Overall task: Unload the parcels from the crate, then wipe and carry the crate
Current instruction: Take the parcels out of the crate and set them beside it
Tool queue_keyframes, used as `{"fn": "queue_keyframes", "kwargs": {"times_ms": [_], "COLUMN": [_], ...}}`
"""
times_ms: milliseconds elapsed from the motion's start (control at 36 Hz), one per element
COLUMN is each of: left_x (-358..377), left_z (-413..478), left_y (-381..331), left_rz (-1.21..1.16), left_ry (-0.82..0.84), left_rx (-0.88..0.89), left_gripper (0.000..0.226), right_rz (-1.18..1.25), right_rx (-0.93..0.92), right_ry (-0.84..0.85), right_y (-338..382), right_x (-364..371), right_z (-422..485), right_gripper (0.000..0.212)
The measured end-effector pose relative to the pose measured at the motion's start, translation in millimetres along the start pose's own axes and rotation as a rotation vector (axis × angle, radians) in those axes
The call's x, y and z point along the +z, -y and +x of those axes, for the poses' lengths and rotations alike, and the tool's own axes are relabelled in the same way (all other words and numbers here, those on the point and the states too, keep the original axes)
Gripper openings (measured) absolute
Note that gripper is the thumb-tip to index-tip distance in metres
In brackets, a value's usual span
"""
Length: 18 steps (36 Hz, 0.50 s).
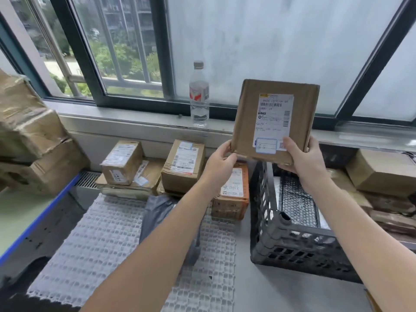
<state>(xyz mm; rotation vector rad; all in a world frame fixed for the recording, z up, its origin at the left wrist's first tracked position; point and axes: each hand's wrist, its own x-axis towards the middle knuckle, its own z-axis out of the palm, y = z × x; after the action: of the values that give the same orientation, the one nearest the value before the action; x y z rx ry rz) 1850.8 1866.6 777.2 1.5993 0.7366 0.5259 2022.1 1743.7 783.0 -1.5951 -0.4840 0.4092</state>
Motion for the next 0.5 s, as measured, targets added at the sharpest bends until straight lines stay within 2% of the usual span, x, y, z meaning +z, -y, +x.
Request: {"fn": "queue_keyframes", "kwargs": {"times_ms": [167, 306, 389, 500], "left_x": [-30.8, -56.8, -73.2, -93.5], "left_z": [-14.7, -31.6, -44.8, -62.7], "left_y": [6.2, 10.2, 11.4, 13.9], "left_rz": [-0.041, -0.024, -0.004, 0.013], "left_ry": [-0.087, -0.198, -0.269, -0.365], "left_rx": [-0.035, -0.017, -0.04, -0.083], "left_gripper": [0.036, 0.03, 0.019, 0.022], "right_rz": [-0.06, -0.103, -0.098, -0.108], "right_rx": [-0.025, -0.003, 0.01, 0.008], "right_ry": [0.075, 0.149, 0.204, 0.258], "right_y": [-1.9, 1.4, 1.5, 0.6], "right_x": [35.4, 62.5, 81.6, 106.3], "right_z": [-13.5, -25.1, -32.5, -46.5], "right_gripper": [0.072, 0.096, 0.088, 0.088]}}
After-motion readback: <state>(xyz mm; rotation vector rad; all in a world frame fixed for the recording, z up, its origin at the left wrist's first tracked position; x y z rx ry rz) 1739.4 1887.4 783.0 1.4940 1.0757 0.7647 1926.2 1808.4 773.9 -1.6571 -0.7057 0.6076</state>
